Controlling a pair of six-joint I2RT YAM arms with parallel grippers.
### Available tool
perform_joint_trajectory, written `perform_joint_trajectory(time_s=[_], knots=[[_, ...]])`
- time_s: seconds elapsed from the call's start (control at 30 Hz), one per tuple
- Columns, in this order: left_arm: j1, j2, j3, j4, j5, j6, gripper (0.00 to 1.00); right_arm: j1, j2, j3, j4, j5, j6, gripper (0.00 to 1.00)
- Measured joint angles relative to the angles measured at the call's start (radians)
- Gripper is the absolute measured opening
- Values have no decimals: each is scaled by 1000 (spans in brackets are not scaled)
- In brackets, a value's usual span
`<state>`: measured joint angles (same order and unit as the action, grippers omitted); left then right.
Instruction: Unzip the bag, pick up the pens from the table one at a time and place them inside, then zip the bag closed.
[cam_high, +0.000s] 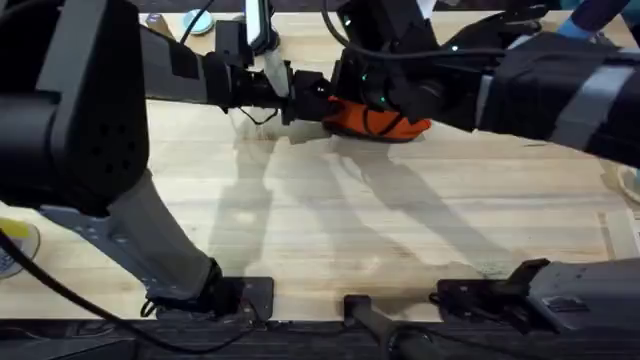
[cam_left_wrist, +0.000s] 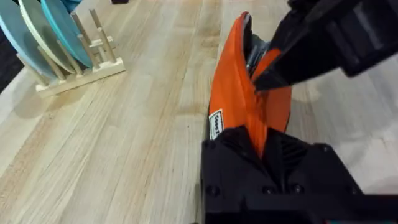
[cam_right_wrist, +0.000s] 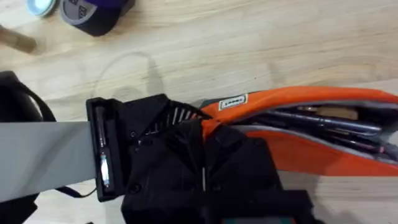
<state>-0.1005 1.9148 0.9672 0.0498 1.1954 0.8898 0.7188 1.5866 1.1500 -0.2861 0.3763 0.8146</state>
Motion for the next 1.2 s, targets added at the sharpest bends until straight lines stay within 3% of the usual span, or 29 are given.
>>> perform_joint_trajectory(time_s=[0.57,1.2], knots=[[-2,0,0,3,0,0,43,-41,-30,0,-66,-13,-6,30],[-4,0,0,18,-5,0,42,-87,-72,0,-178,119,-43,30]])
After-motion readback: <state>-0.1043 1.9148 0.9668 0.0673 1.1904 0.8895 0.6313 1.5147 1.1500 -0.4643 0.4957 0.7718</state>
